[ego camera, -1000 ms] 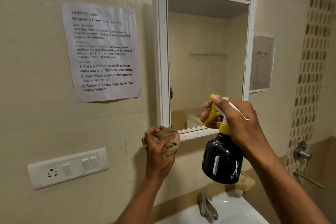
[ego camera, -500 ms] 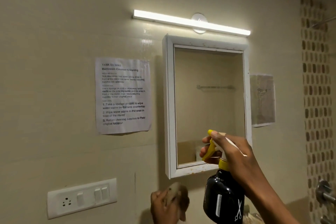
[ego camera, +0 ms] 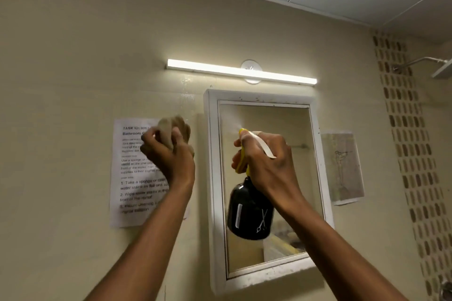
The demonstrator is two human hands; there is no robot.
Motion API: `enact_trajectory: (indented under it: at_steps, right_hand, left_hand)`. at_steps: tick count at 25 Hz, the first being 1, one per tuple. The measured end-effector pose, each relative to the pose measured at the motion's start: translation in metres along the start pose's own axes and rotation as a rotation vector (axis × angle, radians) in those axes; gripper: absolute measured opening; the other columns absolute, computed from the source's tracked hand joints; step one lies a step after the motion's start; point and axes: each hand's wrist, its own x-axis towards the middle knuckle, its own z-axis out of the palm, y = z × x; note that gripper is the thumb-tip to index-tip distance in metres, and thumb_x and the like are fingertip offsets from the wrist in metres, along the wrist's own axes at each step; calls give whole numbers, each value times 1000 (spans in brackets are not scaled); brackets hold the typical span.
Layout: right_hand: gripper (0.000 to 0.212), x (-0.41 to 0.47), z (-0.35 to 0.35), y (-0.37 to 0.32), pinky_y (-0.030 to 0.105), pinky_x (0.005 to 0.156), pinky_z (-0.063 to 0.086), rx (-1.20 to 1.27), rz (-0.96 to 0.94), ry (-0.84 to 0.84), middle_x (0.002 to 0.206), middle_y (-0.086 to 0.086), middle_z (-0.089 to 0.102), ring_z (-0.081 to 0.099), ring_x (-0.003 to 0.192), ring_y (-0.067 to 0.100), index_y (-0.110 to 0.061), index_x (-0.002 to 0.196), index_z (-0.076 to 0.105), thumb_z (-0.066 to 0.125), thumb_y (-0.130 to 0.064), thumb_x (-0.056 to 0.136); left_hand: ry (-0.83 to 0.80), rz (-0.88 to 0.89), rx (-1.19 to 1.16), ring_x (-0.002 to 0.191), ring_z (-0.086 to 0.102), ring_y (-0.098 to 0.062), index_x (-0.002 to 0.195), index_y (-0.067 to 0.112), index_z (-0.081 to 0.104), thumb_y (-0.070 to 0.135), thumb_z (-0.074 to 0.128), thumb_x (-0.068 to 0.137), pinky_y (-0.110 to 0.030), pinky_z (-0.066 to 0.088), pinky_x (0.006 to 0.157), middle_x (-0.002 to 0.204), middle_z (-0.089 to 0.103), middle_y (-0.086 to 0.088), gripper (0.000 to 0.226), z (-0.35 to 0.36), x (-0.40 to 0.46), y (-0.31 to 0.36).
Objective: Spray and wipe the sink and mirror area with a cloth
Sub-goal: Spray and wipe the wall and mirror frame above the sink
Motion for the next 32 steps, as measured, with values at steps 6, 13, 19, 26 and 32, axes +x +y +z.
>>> enact_trajectory:
  at_steps: [6,13,19,26,32]
  right_hand:
    - [38,40,-25,11,29,58,62,-79,45,88,67,3,76,76,62,18,-17,74,71,53,-31,104]
    - [38,55,-83,37,37,64,65,-142,150,170,67,7,76,78,65,25,-7,80,73,54,-31,104]
    - [39,64,-115,57,40,73,69,-155,155,150,71,5,78,80,69,21,-9,92,75,52,-37,106]
    - [37,60,-127,78,47,78,68,-63,161,114,73,9,80,80,71,20,-11,91,77,55,-37,105]
    - [37,58,-132,94,50,78,68,-14,153,77,73,8,80,81,72,21,-13,88,77,55,-37,105]
  left_hand:
    - [-168,246,185,112,39,-22,125,6,41,16,55,93,-25,38,84,129,37,-16,36,80,49,38]
    - [-281,472,370,115,41,-36,121,9,47,14,59,86,-40,37,96,125,40,-20,37,142,48,18]
    - [-321,694,742,118,38,-42,117,12,41,12,63,76,-55,38,97,129,39,-22,46,166,34,-15]
    - [-322,615,816,128,31,-41,118,13,39,21,60,79,-57,32,100,137,32,-20,45,192,16,-12]
    - [-405,602,821,136,24,-39,126,14,37,21,57,84,-59,32,102,146,25,-19,48,228,-7,-14]
